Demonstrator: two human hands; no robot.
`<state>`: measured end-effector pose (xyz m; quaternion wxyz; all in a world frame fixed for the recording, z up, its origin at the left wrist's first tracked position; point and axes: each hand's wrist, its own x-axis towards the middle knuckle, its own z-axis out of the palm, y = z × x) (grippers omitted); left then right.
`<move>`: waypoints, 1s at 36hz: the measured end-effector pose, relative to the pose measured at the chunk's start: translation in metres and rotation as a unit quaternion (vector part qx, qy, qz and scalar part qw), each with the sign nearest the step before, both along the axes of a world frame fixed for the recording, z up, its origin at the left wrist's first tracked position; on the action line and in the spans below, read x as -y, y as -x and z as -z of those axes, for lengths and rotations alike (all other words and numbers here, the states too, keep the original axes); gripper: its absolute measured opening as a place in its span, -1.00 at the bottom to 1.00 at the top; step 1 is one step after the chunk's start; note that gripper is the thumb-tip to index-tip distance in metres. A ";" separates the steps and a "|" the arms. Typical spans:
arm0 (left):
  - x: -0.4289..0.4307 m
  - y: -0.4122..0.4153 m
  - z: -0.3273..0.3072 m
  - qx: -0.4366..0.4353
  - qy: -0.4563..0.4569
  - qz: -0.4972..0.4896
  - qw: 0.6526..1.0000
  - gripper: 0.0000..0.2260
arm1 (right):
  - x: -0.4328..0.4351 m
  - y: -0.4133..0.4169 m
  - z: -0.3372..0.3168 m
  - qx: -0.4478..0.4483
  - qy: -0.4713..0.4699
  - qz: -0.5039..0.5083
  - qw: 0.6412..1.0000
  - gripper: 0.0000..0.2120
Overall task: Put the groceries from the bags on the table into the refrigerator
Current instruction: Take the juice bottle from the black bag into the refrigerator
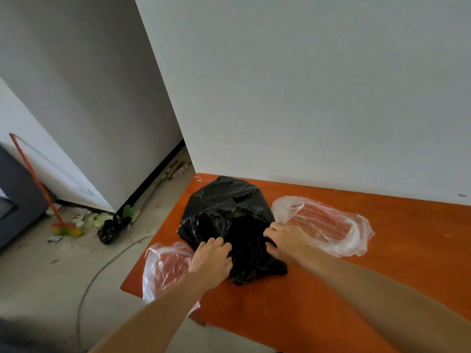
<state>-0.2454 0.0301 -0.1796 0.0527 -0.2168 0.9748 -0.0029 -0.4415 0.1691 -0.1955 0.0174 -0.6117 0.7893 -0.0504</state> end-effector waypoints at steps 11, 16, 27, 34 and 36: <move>0.087 0.057 0.049 0.128 0.058 0.092 0.986 -0.58 | 0.104 0.031 0.062 0.041 -0.098 -0.034 0.994 -0.64; 0.160 0.073 0.065 0.138 0.075 -0.016 0.987 -0.38 | 0.145 0.057 0.073 0.026 -0.079 -0.007 0.997 -0.55; 0.300 0.105 0.091 0.154 0.002 -0.024 0.988 -0.46 | 0.242 0.105 0.075 0.094 -0.136 0.184 0.969 -0.45; 0.332 0.100 0.135 0.129 -0.103 -0.018 0.986 -0.51 | 0.258 0.121 0.096 0.116 -0.152 0.250 0.949 -0.49; 0.338 0.100 0.141 0.104 -0.121 -0.021 0.987 -0.50 | 0.264 0.114 0.095 0.050 -0.111 0.219 0.968 -0.54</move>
